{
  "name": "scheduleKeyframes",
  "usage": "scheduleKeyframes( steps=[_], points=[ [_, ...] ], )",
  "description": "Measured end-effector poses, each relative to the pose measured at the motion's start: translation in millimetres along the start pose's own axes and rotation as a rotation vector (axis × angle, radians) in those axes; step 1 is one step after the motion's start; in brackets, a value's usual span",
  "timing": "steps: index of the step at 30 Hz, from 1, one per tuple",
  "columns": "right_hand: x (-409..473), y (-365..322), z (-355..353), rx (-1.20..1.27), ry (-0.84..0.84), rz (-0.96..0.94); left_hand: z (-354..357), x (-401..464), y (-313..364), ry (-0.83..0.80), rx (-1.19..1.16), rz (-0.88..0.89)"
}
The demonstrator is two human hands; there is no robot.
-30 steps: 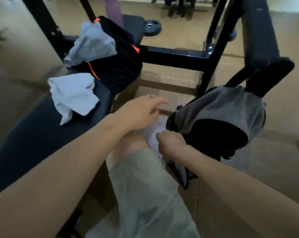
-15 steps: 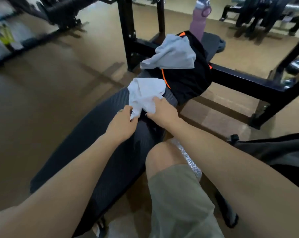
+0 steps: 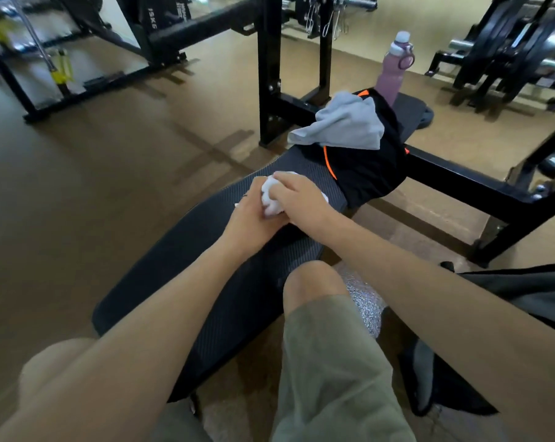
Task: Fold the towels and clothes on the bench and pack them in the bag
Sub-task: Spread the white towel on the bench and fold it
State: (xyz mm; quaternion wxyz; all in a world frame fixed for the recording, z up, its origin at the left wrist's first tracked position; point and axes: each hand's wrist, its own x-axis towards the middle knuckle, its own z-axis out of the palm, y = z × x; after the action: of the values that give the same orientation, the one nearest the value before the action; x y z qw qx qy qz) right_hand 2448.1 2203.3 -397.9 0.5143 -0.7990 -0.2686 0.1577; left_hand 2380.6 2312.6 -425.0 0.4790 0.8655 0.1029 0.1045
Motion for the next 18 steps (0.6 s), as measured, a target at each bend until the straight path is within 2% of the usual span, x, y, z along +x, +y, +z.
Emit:
scheduleKeyframes(
  steps=[2,4,7,11,15,18],
  points=[
    [-1,-15,-6,0.313,-0.057,0.072,-9,-6,9,0.063,0.003,-0.062],
    [-1,-22,-10,0.468,-0.034,0.076,-20,-13,15,0.1,0.017,-0.088],
    [2,-15,-9,0.3,0.012,0.063,-38,-23,21,0.169,-0.055,-0.125],
    [-9,6,17,-0.073,-0.22,0.125,-59,-31,19,0.206,-0.005,-0.033],
    [-8,19,45,-0.37,-0.23,0.105,-74,-43,19,0.209,0.042,0.026],
    [-13,20,52,-0.304,-0.24,0.121,-87,-50,20,0.238,0.046,0.033]
  ],
)
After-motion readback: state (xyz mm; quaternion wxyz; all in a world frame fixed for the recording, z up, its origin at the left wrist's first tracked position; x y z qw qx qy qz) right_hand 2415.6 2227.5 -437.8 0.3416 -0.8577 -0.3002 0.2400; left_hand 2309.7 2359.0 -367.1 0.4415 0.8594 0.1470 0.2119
